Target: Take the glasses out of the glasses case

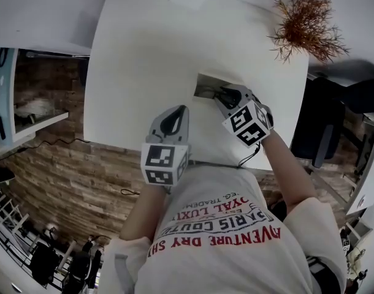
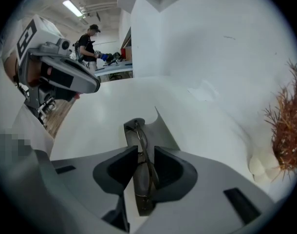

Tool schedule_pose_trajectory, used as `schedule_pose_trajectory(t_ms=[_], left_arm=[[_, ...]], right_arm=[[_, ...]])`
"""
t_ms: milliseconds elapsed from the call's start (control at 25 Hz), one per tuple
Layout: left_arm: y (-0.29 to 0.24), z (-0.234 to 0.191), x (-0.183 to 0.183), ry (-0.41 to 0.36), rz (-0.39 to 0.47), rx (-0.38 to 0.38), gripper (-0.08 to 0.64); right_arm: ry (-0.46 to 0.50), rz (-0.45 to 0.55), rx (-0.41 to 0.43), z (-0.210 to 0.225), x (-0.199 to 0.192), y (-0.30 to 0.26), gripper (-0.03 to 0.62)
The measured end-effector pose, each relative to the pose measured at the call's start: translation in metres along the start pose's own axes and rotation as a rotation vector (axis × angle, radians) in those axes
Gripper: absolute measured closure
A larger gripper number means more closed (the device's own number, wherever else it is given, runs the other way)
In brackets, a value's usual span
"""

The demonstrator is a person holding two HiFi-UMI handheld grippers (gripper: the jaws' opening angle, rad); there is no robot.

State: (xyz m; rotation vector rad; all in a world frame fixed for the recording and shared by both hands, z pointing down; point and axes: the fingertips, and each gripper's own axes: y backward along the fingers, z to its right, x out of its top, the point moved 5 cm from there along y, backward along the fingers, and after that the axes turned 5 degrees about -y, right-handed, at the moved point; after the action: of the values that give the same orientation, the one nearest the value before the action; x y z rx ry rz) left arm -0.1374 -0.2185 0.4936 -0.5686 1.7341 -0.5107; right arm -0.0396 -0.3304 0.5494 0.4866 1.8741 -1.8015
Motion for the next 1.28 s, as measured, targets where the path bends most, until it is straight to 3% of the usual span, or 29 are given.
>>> schedule_pose_trajectory(t_ms=[320,600,1280], left_arm=[[-0.002,-0.008,-0.005,0.032,-0.004,0.025,0.552],[-0.003,-0.009,-0.008,0.053,-0.012,0.026,0.552],[-0.005,-0.006,0.014,0.005,0.011,-0.008,0.552]], right_arm=[[0.086,-0.038,0.014,0.002,-0.003,-0.009,0.538],[0.228,-0.051,0.02,0.001,-0.003,-0.01,0.565],[0.308,-0.009,-0.068,0.01,0.012,0.013,0.566]])
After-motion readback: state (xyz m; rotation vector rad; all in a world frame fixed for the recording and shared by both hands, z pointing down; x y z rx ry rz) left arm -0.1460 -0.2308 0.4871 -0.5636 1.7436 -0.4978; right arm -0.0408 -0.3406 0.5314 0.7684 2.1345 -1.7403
